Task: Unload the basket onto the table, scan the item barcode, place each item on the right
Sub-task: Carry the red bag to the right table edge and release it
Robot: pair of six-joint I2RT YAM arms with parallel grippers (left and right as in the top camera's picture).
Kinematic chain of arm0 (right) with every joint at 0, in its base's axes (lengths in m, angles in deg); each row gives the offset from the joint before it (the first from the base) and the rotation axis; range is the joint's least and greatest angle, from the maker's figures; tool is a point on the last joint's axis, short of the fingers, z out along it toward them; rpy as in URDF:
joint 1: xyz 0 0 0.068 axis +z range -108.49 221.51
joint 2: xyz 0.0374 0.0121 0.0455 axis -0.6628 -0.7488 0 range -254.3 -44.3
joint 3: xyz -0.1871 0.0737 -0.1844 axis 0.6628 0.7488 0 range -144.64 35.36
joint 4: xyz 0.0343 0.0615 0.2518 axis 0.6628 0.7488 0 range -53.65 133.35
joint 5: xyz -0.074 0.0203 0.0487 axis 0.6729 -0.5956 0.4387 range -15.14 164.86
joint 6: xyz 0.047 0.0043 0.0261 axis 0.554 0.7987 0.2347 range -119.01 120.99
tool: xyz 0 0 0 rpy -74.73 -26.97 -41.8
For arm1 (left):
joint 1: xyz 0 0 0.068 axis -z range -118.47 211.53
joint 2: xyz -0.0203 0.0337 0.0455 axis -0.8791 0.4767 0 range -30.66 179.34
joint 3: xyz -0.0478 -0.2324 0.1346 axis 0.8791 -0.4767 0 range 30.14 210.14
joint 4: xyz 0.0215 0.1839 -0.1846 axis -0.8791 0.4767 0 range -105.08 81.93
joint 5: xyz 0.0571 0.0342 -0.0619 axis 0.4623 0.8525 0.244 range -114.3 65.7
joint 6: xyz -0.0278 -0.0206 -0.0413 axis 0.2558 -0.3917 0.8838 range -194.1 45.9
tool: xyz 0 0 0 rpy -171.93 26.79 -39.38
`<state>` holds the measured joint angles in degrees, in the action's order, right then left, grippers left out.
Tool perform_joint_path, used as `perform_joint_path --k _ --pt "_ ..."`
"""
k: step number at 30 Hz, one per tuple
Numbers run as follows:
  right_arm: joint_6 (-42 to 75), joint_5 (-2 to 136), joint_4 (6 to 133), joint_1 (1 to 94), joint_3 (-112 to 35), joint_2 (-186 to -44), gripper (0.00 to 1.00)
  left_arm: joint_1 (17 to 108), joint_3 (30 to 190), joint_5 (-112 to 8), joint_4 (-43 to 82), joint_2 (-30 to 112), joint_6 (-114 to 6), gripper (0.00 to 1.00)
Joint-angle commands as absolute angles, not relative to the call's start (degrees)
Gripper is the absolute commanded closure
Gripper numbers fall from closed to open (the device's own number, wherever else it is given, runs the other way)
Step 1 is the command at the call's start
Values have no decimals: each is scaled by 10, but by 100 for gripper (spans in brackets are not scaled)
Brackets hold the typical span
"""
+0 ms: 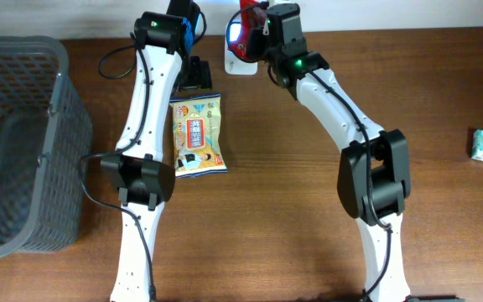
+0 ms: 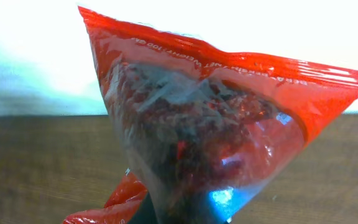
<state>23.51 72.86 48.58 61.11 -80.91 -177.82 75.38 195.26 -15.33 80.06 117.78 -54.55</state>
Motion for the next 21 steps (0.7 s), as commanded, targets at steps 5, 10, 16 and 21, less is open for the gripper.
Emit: perform_joint_path --k 5,10,16,21 --pt "252 704 563 612 -820 -1793 96 755 1961 -155 801 1174 -542 1" --pt "255 768 664 516 -820 -1673 96 755 1961 -155 801 1174 -542 1" --pt "237 837 956 218 -813 -1646 95 755 1961 -155 801 1174 -542 1" --pt "235 831 953 102 -754 -1680 47 755 1961 -155 801 1174 -542 1"
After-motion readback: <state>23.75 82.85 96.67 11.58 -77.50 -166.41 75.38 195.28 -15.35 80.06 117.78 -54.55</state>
